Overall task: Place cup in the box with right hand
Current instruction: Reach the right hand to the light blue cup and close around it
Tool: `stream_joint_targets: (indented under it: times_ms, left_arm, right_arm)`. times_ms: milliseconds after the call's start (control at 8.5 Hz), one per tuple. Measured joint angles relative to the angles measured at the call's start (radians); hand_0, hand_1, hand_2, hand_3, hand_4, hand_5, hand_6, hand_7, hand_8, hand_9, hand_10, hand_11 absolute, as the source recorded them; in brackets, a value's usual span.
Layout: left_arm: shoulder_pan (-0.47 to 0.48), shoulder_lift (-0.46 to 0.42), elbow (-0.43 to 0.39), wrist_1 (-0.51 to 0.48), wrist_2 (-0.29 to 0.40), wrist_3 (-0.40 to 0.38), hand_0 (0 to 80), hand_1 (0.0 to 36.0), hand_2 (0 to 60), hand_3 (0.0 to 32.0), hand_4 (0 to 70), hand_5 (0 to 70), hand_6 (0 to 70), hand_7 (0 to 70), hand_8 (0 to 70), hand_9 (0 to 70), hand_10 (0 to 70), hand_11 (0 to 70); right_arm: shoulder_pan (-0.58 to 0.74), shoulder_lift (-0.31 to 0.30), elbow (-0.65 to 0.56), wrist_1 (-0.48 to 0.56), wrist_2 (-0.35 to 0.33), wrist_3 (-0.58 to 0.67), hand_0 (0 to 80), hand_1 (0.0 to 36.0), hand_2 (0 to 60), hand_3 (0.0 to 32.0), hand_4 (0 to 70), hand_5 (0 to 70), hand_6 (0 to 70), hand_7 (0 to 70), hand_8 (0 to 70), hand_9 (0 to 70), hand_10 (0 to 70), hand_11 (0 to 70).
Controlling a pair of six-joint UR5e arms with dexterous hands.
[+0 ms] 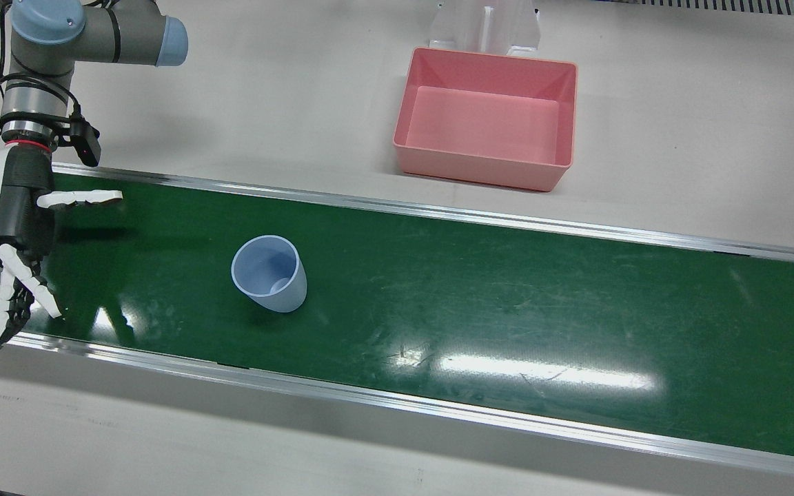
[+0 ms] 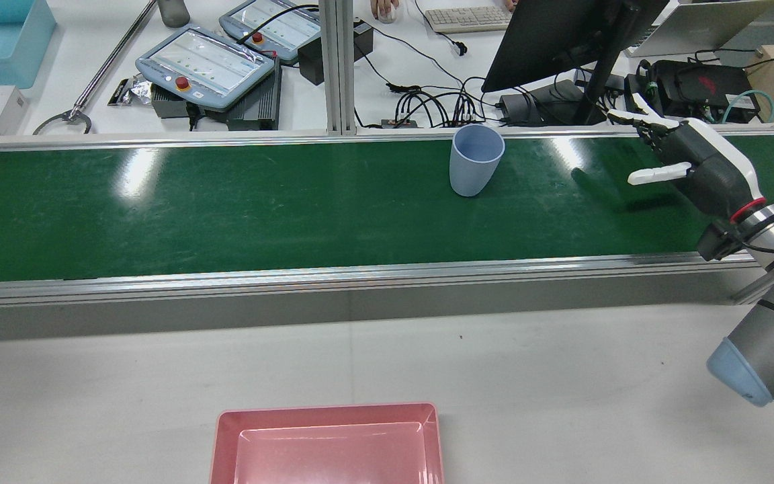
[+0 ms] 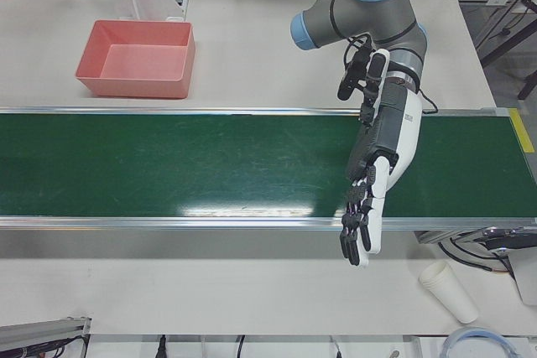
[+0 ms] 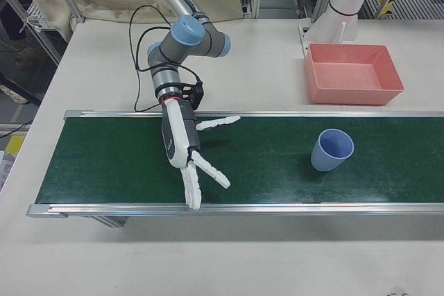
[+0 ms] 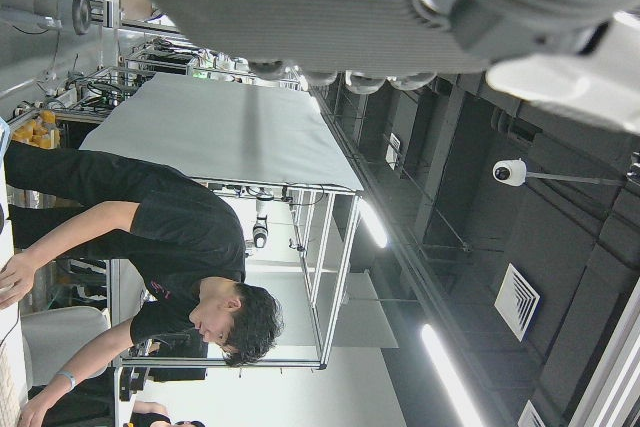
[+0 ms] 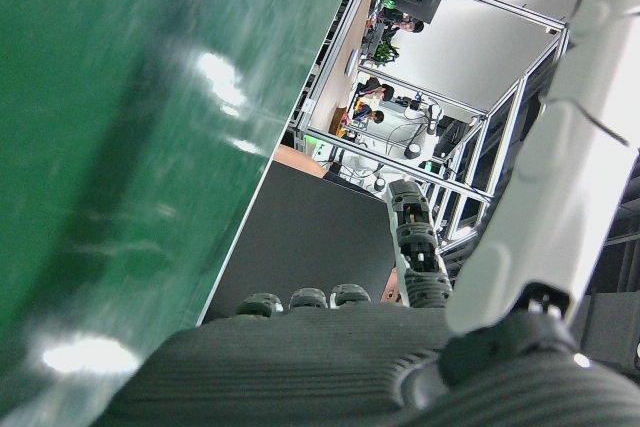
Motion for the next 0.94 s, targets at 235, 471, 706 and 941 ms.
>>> stream_joint_targets:
  times_ms: [235,471,706,941]
  left_arm:
    - [0.000,0.000,0.000,0.000,0.000,0.000,0.0,0.0,0.0,0.0,0.0,0.0,0.0,0.0,0.0,0.0,0.0,0.0]
    - [0.000,0.000,0.000,0.000,0.000,0.000,0.0,0.0,0.0,0.0,0.0,0.0,0.0,0.0,0.0,0.0,0.0,0.0]
    - [0.000,0.000,0.000,0.000,0.000,0.000,0.0,0.0,0.0,0.0,0.0,0.0,0.0,0.0,0.0,0.0,0.0,0.0]
    - [0.000,0.000,0.000,0.000,0.000,0.000,0.0,0.0,0.0,0.0,0.0,0.0,0.0,0.0,0.0,0.0,0.0,0.0]
  right_arm:
    - [-0.002,0.000,0.000,0.000,0.000,0.000,49.2,11.0,2.5,0.0,5.1,3.6,0.0,0.0,0.0,0.0,0.0,0.0]
    - [-0.005,0.000,0.000,0.000,0.000,0.001,49.3,9.9,0.0,0.0,6.2,3.4,0.2,0.0,0.0,0.0,0.0,0.0]
    - [-0.008,0.000,-0.001,0.001,0.000,0.001,48.0,12.2,6.6,0.0,6.2,3.5,1.0,0.1,0.0,0.0,0.0,0.0]
    - [-0.011,0.000,-0.003,0.002,0.001,0.001,52.3,22.8,27.2,0.0,9.2,5.9,3.0,6.7,0.0,0.3,0.0,0.3]
